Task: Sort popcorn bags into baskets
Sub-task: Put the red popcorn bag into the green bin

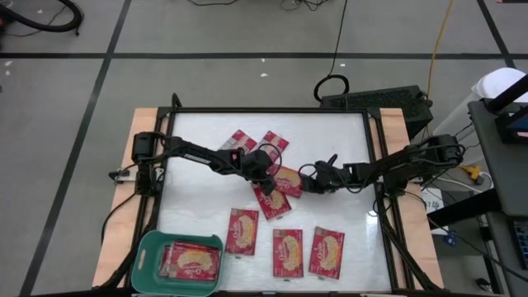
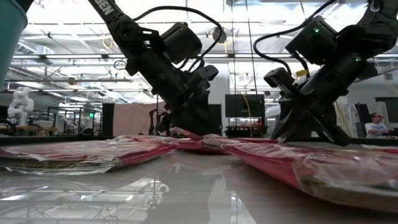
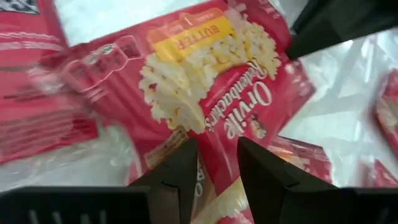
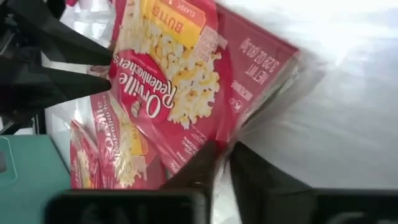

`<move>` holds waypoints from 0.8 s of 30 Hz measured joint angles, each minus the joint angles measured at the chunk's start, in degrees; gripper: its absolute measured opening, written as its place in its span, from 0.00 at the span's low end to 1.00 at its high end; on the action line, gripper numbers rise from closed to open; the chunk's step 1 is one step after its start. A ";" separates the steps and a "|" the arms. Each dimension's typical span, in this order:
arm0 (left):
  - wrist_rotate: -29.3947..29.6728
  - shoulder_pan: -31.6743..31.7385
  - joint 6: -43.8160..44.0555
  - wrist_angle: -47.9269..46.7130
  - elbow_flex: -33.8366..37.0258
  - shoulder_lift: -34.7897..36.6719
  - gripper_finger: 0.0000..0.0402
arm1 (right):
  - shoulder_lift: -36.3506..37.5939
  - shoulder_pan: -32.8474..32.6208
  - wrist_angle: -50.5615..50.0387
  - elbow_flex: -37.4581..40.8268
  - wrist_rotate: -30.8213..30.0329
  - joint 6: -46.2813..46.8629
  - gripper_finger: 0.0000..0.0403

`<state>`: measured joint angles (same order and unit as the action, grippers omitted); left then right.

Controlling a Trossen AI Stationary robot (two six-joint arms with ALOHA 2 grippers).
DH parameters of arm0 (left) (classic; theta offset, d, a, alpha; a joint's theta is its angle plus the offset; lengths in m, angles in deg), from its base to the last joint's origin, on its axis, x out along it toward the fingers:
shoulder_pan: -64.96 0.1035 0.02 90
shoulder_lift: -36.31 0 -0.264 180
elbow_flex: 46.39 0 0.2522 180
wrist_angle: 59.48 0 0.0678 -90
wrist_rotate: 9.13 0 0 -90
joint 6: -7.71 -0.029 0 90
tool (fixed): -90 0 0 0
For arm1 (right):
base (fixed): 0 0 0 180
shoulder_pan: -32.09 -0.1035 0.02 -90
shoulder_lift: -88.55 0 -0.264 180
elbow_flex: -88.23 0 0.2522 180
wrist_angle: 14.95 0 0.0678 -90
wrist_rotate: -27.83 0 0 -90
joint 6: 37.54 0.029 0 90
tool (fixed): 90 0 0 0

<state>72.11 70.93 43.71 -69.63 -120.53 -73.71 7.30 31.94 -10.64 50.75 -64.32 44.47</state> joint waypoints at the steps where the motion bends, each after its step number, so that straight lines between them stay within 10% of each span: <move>1: -0.95 0.14 0.26 0.04 0.03 0.24 0.29 | 0.00 0.21 0.18 0.00 0.12 -0.74 0.03; 9: -6.26 1.60 2.27 -4.16 0.04 11.24 0.29 | 0.05 0.75 6.00 -0.05 0.72 -9.43 0.00; 17: 2.91 4.23 -5.25 -10.49 -0.02 24.23 0.29 | 0.11 0.44 11.58 -0.13 0.78 -18.16 0.00; 24: -8.70 9.99 -6.69 -16.64 0.04 22.95 0.33 | 0.11 -0.38 13.71 -0.11 0.87 -22.24 0.00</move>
<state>63.41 80.92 37.02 -86.27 -120.49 -50.76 7.41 31.56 3.07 50.64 -63.45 22.23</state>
